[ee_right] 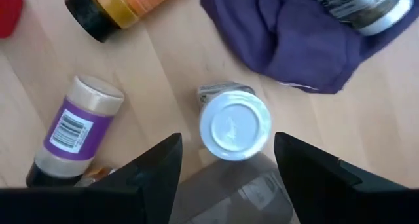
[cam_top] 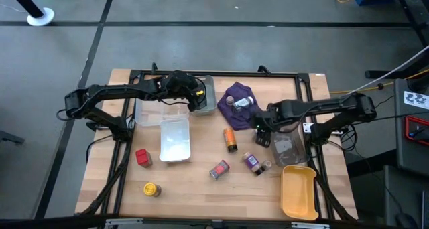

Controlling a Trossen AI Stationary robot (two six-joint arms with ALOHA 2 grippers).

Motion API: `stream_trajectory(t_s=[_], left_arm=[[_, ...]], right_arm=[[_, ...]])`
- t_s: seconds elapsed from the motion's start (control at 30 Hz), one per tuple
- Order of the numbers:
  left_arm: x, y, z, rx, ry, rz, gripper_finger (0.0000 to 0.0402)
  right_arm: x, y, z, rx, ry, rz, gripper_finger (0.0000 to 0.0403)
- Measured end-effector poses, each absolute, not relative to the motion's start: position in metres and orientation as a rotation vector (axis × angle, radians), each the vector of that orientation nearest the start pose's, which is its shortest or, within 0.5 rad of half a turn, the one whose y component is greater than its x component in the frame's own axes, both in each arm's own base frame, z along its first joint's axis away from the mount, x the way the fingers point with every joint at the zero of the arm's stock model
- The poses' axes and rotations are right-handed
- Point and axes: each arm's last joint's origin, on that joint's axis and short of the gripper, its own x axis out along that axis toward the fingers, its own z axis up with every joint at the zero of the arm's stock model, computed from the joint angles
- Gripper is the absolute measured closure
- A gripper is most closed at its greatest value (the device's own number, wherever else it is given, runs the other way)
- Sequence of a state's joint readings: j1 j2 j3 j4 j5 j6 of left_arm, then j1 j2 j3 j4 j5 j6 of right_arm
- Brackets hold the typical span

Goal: Sort spices by type
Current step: Put the middle right white seasoning bottle into the black transparent bin

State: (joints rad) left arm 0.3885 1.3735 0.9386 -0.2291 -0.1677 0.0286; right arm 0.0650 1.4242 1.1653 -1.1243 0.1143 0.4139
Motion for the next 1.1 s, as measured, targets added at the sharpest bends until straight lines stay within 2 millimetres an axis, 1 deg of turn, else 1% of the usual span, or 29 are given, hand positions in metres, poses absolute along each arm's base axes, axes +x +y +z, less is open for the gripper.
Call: stream_trajectory(t_s=[0.1, 0.23, 0.8, 1.1], left_arm=[[0.268, 0.115, 0.254, -0.049, 0.675, 0.526, 0.0174], [0.268, 0.115, 0.254, -0.049, 0.675, 0.526, 0.0174], [0.268, 0.115, 0.254, -0.049, 0.675, 0.526, 0.0174], [0.269, 0.112, 0.254, -0.044, 0.676, 0.515, 0.0174]], right_arm=[[0.251, 0.013, 0.256, 0.222, 1.344, -0.324, 0.016], [0.25, 0.012, 0.249, 0.194, 1.34, -0.355, 0.016], [0.25, 0.011, 0.248, 0.16, 1.322, -0.391, 0.016], [0.248, 0.011, 0.225, 0.181, 1.321, -0.368, 0.016]])
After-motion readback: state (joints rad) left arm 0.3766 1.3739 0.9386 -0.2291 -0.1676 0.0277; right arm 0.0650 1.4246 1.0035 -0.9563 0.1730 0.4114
